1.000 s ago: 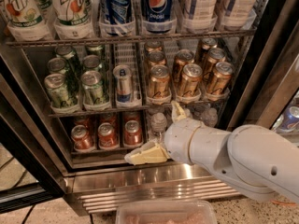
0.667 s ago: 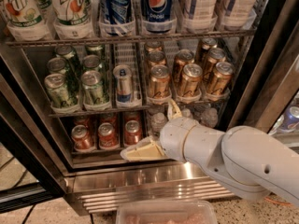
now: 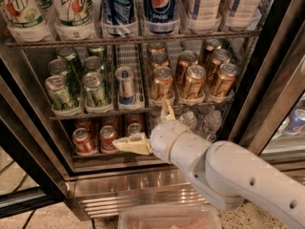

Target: Pick redbull can from middle shelf of fridge

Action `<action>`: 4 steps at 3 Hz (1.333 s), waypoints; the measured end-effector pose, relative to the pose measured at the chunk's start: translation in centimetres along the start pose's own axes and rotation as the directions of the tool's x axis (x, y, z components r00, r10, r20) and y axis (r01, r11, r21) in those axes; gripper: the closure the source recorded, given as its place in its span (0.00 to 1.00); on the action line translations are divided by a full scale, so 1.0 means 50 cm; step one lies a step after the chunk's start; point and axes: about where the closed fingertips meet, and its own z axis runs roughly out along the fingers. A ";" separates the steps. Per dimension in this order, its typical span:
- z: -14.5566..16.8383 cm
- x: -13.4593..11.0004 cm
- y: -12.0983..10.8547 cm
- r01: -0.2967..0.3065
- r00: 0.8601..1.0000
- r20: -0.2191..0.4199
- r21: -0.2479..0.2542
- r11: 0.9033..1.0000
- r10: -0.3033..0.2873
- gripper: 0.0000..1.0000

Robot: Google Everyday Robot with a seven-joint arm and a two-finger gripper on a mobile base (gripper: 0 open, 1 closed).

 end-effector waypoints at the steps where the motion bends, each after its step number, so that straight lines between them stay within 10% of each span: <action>1: 0.016 -0.009 -0.004 -0.001 0.998 0.060 0.069 0.998 -0.003 0.12; 4: 0.057 -0.057 -0.003 0.065 0.986 0.145 0.151 0.986 -0.087 0.26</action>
Offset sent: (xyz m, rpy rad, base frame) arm 0.0185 0.0178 0.0138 0.0721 -0.1741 -0.1113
